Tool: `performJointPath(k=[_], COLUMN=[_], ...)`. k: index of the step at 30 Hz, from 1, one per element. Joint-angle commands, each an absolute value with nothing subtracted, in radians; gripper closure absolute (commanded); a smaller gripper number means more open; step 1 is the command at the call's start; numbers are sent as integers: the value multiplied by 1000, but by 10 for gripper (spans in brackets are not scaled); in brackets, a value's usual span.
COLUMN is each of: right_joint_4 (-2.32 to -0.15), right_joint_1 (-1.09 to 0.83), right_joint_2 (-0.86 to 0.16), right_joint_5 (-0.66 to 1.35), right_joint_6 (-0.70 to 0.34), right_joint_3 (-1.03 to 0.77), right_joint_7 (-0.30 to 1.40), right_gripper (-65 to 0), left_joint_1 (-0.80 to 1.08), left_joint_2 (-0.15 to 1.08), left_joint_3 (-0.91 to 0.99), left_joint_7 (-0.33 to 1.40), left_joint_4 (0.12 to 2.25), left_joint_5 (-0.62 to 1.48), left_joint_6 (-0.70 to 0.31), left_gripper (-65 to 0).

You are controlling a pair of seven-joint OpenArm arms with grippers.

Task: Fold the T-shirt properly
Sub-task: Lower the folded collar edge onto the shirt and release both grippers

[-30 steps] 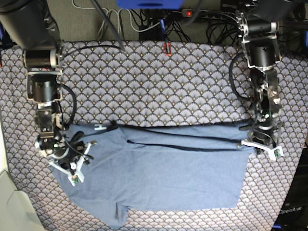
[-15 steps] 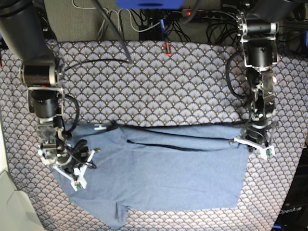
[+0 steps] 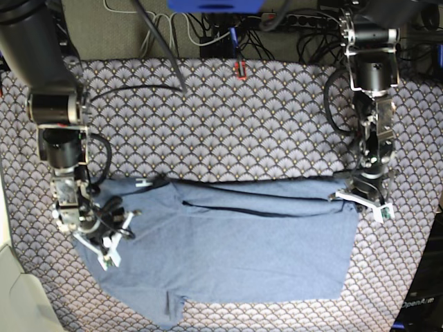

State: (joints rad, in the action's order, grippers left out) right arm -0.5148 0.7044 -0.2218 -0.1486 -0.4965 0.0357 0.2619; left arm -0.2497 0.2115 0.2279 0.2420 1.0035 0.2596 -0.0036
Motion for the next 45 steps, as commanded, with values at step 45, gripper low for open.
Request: performJointPath(k=[45], right_joint_4=[-530], right_joint_1=[831], right_joint_2=[-252], right_joint_5=[-140], right_joint_6=[-412], right_joint_3=[35], right_joint_7=[136], right_gripper=[0], left_joint_1=[-240], left_joint_2=[228], left_joint_3=[232], left_joint_7=[216], left_joint_4=[1027], left_joint_5=[262], left_joint_6=[-5], left_gripper=[-5])
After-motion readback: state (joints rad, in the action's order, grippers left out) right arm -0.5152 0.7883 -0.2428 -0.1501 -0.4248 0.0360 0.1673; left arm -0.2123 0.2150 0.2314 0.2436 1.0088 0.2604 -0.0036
